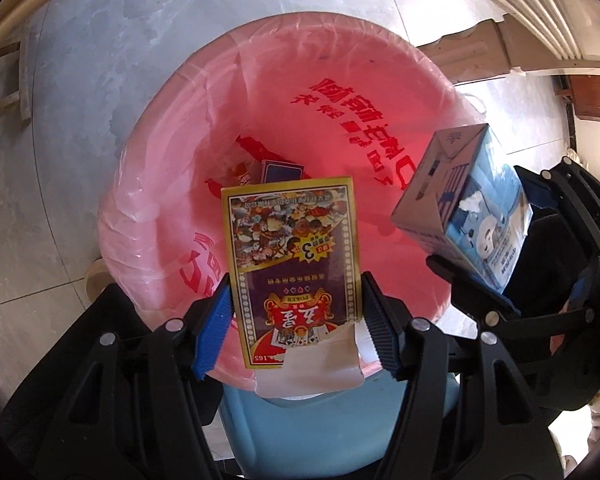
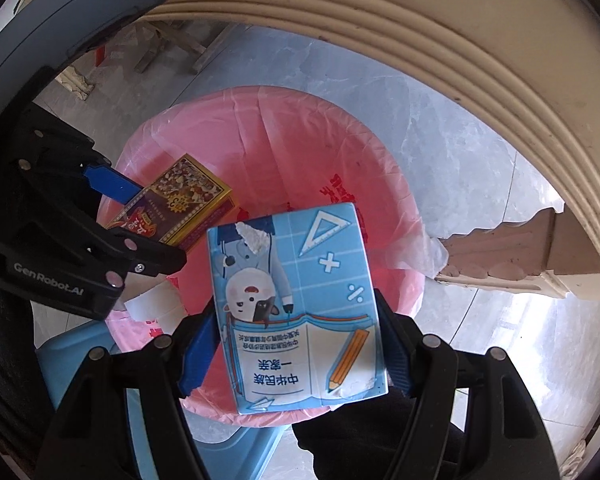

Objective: Collect trash
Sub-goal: 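Open both tools to drop the gold box and blue carton into the bin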

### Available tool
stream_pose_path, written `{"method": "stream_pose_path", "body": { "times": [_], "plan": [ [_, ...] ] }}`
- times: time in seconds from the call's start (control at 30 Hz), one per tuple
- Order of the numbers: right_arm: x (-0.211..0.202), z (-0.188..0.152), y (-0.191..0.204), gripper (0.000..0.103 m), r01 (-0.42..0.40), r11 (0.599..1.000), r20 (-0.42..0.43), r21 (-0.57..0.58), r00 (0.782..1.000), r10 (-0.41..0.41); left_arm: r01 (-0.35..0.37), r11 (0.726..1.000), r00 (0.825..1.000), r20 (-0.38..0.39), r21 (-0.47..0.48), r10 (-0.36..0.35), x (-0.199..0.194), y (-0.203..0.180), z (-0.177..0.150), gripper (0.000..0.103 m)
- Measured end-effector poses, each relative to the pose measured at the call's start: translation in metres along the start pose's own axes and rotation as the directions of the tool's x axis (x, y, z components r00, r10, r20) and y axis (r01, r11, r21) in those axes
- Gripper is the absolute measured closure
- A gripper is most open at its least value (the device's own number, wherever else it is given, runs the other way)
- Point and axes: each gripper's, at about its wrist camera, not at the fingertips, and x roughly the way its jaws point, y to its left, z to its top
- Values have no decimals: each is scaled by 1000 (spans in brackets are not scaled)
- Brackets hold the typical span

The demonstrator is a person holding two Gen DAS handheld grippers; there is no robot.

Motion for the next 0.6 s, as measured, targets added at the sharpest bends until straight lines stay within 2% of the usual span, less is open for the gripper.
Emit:
{"method": "stream_pose_path", "body": {
  "times": [0.23,0.3,0.4,0.43,0.5,0.6],
  "plan": [
    [7,-5,1,34,-2,1000,10,-19,1000,3,-9,1000,1000,-3,-6,9,3,1,3,41],
    [7,-7,0,34,0,1000,10,-18,1000,1,-15,1000,1000,-14,-6,15,5,2,4,31],
    [8,-7,0,33,-8,1000,-4,-15,1000,8,-27,1000,1000,-12,9,27,5,0,5,27],
    [8,-7,0,32,-3,1000,-6,-17,1000,3,-30,999,999,-12,12,30,5,-1,5,22],
    [7,-6,2,19,2,1000,3,-22,1000,-2,-27,1000,1000,-8,16,27,3,-2,5,21],
    [4,-6,5,19,4,1000,20,-28,1000,-4,-25,1000,1000,-9,9,25,2,-1,5,20]
  ]
}}
